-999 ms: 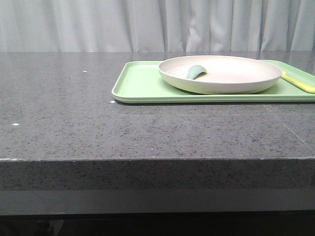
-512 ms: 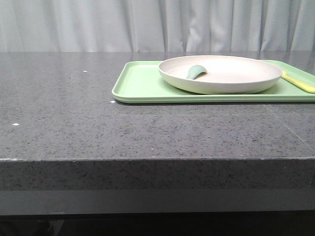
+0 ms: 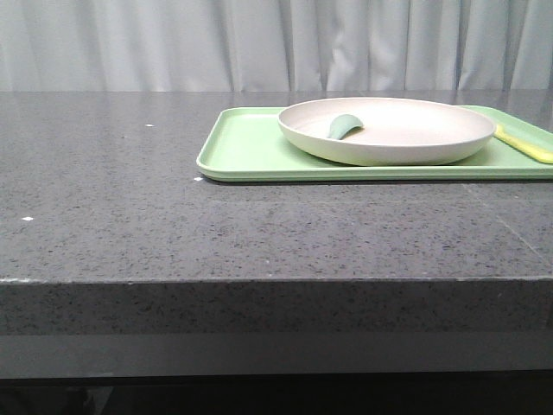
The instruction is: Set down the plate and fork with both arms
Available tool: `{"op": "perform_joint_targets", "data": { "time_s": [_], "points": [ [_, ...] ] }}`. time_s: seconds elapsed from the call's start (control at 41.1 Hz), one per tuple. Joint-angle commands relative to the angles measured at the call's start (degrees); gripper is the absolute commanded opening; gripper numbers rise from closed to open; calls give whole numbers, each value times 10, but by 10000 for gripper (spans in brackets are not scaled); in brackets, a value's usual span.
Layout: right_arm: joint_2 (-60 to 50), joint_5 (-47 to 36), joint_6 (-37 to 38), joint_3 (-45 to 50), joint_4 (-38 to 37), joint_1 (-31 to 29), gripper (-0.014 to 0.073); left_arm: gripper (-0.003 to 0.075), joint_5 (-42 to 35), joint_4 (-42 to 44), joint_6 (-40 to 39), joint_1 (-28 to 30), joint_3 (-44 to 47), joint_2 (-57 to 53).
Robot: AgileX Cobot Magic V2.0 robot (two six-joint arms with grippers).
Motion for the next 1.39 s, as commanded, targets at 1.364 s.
{"op": "perform_joint_targets", "data": {
  "time_s": [1.364],
  "points": [
    [5,-50,-5,-14,-4,0,-63,-18,-151,-5,1,153,239,-103]
  ]
}}
